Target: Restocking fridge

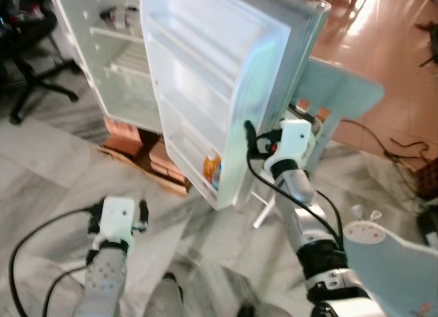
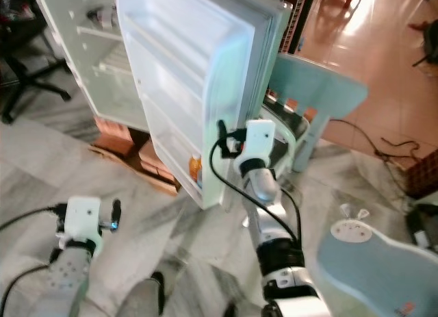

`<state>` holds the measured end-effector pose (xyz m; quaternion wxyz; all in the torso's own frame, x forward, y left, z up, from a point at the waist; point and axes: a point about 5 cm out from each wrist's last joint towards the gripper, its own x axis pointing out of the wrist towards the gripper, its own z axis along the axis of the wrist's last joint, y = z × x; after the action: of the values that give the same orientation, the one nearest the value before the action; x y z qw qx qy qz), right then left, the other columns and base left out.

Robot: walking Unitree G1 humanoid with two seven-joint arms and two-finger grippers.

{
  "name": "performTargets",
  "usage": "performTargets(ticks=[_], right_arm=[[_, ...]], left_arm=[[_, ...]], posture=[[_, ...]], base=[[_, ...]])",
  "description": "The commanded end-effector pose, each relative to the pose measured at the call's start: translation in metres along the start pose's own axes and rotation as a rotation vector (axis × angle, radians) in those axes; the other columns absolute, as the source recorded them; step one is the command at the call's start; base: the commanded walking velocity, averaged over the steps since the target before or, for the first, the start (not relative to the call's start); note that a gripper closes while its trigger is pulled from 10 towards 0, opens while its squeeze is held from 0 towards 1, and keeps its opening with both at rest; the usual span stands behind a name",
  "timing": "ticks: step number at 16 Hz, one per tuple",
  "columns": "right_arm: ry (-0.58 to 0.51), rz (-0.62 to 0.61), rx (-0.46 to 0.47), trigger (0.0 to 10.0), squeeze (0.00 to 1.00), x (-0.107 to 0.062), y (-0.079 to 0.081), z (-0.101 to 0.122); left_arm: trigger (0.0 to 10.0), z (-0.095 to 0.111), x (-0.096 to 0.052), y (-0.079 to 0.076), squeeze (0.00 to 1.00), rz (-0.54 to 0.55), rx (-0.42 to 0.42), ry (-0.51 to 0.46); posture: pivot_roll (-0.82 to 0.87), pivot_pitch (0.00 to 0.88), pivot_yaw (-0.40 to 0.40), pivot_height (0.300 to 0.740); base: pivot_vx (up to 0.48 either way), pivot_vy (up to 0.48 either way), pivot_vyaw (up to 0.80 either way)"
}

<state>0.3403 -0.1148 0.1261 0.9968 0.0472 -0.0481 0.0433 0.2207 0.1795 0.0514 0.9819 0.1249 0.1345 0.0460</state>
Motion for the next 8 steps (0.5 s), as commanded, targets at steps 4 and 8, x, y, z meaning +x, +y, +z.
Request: performTargets(ticks=[4, 8], right_arm=[[0.015, -0.137, -0.004, 10.0, 0.0, 0.003, -0.02, -0.003], [-0.075, 0.186, 0.275, 10.0, 0.0, 0.024, 0.035, 0.023]], left_arm=[[10.0, -0.003, -0.004, -0.004, 0.0, -0.018, -0.001, 0.018], [10.0, 0.002, 0.003, -0.011, 0.0, -0.075, -0.006, 0.009]], posture=[[0.21, 0.144, -0.064, 0.74], [0.21, 0.133, -0.05, 0.74]], base=[[0.0, 0.0, 0.0], [0.0, 0.0, 0.0]])
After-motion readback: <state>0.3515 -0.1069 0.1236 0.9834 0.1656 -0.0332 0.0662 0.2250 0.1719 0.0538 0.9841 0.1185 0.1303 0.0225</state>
